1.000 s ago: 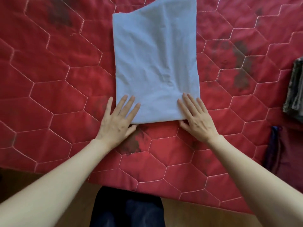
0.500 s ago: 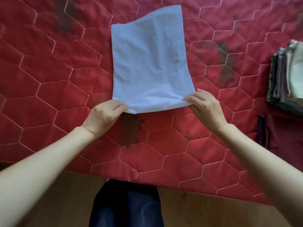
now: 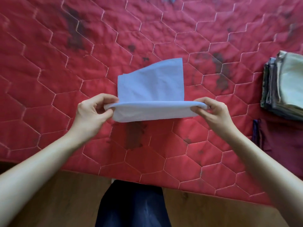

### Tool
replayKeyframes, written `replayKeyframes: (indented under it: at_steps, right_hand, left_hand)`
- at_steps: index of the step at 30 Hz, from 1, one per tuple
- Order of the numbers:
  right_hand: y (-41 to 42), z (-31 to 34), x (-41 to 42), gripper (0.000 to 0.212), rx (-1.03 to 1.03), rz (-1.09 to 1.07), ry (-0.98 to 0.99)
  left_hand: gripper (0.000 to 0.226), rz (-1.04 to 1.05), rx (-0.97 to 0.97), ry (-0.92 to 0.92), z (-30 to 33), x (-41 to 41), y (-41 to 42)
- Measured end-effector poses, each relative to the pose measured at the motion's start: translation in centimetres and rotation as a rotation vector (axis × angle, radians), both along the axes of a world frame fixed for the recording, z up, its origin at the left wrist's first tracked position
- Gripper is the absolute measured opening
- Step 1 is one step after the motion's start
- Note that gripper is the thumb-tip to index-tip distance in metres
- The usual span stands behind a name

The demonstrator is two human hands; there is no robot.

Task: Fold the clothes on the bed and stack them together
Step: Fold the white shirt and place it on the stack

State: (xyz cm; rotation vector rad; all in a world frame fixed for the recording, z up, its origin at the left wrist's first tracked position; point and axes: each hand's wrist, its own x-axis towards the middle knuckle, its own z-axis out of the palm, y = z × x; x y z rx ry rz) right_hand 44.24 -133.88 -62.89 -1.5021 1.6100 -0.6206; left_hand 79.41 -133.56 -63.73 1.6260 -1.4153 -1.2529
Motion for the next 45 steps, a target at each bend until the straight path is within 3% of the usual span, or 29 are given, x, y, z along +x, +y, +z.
replayKeyframes:
  at_steps: [5, 9, 17, 19, 23, 27, 32, 36, 38, 42, 45]
  right_hand:
    - [-9.5, -2.7, 1.0, 0.012, 0.041, -0.151, -0.052]
    - [-15.6, -6.8, 2.2, 0.018, 0.048, -0.228, 0.042]
    - [-19.0, -11.0, 3.9, 0.013, -0.071, -0.309, 0.078]
    - [-19.1, -10.9, 4.0, 0.015, -0.13, -0.279, 0.059]
    - [-20.1, -10.2, 4.0, 0.012, -0.195, -0.089, 0.033]
    - [-21.8, -11.2, 4.0, 0.008, -0.162, -0.013, 0.118]
    - [-22.7, -12.9, 4.6, 0.007, -0.357, 0.151, 0.503]
    - [-23.7, -13.9, 5.6, 0.007, -0.286, 0.075, 0.43]
    - [-24.1, -14.5, 6.2, 0.008, -0.218, -0.016, 0.365]
    - [-24.3, -15.0, 7.0, 0.009, -0.164, -0.1, 0.341]
    - [-24.1, -14.9, 7.1, 0.01, -0.147, -0.11, 0.338]
  left_hand:
    - [0.054, 0.1, 0.03, 0.041, -2.9, -0.4, -8.8]
    - [0.051, 0.129, 0.076, -0.013, -7.0, -1.0, -14.7]
    - [0.03, 0.228, 0.148, -0.19, -11.8, -3.4, -17.3]
    - [0.02, 0.194, 0.153, -0.174, -11.9, -3.6, -17.0]
    - [0.032, 0.104, 0.136, -0.247, -11.9, -3.2, -16.3]
    - [0.027, 0.225, 0.125, -0.174, -12.0, -3.0, -16.5]
    - [0.016, 0.411, 0.1, -0.094, -12.2, -2.9, -16.6]
    - [0.013, 0.457, 0.081, -0.156, -12.3, -3.0, -16.6]
    - [0.014, 0.47, 0.067, -0.25, -12.1, -3.5, -16.7]
    - [0.039, 0.294, -0.165, -0.812, -11.0, -5.9, -16.7]
    - [0.051, 0.001, -0.301, -0.867, -10.7, -11.2, -15.5]
